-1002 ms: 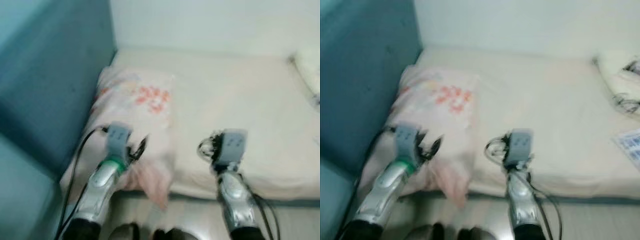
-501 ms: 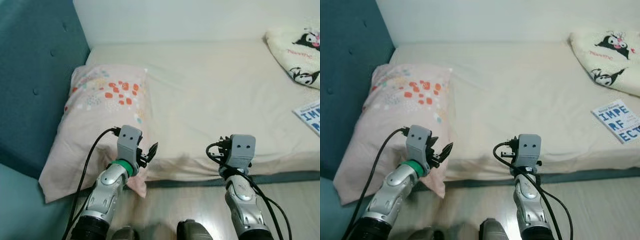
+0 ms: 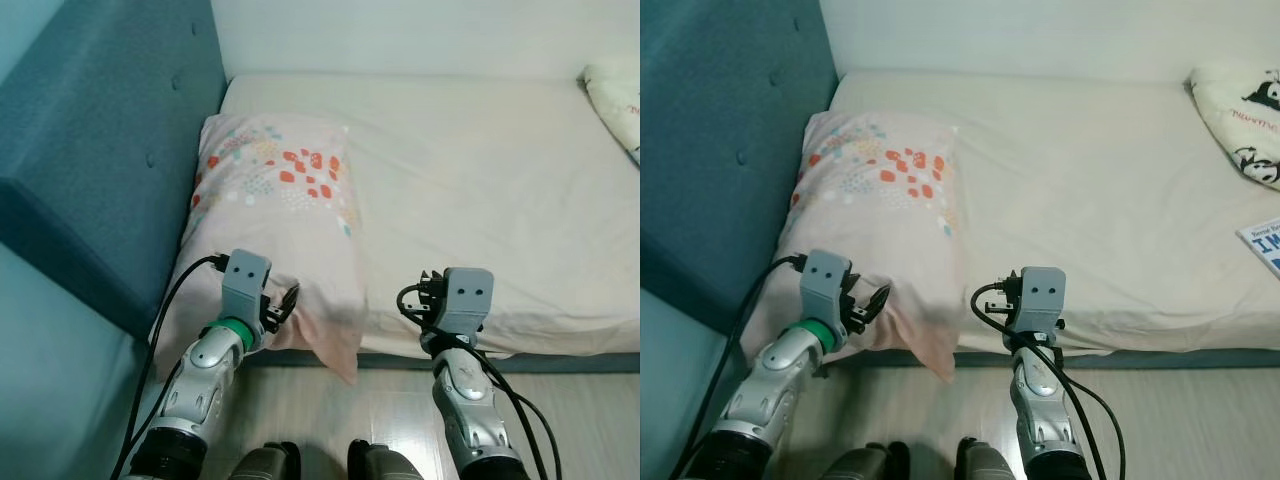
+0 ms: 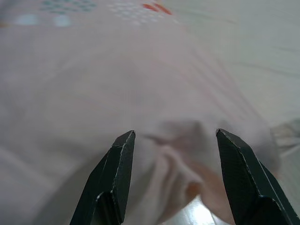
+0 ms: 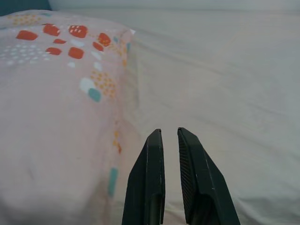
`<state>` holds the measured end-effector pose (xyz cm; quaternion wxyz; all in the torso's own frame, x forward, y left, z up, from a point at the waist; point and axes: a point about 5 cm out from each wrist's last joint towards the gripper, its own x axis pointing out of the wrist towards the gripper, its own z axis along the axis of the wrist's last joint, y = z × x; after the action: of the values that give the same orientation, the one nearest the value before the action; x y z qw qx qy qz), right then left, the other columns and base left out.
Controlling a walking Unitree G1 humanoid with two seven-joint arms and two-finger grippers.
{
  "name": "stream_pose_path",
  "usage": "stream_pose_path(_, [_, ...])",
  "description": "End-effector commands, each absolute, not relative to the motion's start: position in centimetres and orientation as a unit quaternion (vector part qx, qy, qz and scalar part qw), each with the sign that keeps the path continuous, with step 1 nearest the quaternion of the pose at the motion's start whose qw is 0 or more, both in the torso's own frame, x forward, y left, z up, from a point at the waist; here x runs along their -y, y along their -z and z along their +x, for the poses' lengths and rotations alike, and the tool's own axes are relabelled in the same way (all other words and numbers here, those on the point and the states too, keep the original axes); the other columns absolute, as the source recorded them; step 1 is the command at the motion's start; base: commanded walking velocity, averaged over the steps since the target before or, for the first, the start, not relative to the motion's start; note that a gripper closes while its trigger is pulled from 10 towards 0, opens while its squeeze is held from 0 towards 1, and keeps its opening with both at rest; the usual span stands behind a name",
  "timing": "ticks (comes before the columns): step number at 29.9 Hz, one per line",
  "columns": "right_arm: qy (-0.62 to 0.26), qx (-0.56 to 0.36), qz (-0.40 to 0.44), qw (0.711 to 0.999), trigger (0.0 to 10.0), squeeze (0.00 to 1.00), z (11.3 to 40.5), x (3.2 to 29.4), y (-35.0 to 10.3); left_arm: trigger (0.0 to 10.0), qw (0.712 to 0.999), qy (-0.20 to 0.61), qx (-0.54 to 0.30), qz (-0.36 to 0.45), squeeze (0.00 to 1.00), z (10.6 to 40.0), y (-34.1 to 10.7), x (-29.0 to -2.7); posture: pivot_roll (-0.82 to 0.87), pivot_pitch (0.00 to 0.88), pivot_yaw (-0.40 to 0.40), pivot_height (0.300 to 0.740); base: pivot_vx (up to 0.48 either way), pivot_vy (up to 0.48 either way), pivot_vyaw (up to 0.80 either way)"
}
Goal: Clean up the room
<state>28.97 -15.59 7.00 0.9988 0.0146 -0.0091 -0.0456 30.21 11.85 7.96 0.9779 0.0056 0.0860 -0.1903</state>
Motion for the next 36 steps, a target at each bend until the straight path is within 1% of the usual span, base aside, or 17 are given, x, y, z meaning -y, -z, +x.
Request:
stream_pose_path(1, [0.052, -0.003, 0.015, 0.999, 10.0, 0.0, 28.9, 15.9, -6.5, 10.0, 0.979, 0.183, -0.093, 0.004, 0.0, 30.0, -7.4, -12.1, 0.05, 0.096, 0.035, 0.74, 0.0, 0.0, 0.0])
stream_pose_path(10, [0.044, 0.0, 0.018, 0.999, 10.0, 0.0, 29.4, 15.6, -6.8, 10.0, 0.98, 0.172, -0.103, 0.014, 0.0, 30.3, -7.1, -12.4, 0.04, 0.097, 0.03, 0.74, 0.0, 0.0, 0.0])
stream_pose_path(15, [0.042, -0.002, 0.019, 0.999, 10.0, 0.0, 29.6, 15.5, -6.8, 10.0, 0.982, 0.157, -0.103, -0.004, 0.0, 30.5, -7.1, -12.5, 0.04, 0.103, 0.028, 0.74, 0.0, 0.0, 0.0])
stream_pose_path(23, [0.016, -0.027, 0.017, 0.999, 10.0, 0.0, 29.7, 15.0, -6.2, 10.0, 0.986, 0.138, -0.097, -0.003, 0.0, 30.6, -7.2, -13.1, 0.04, 0.11, 0.034, 0.74, 0.0, 0.0, 0.0])
stream_pose_path(31, [0.016, -0.026, 0.017, 0.999, 10.0, 0.0, 29.7, 15.0, -6.3, 10.0, 0.986, 0.134, -0.097, -0.002, 0.0, 30.6, -7.1, -13.1, 0.04, 0.104, 0.038, 0.74, 0.0, 0.0, 0.0])
stream_pose_path(36, [0.016, -0.028, 0.017, 0.999, 10.0, 0.0, 29.7, 15.1, -6.2, 10.0, 0.985, 0.144, -0.094, 0.003, 0.0, 30.7, -7.3, -12.8, 0.04, 0.101, 0.039, 0.74, 0.0, 0.0, 0.0])
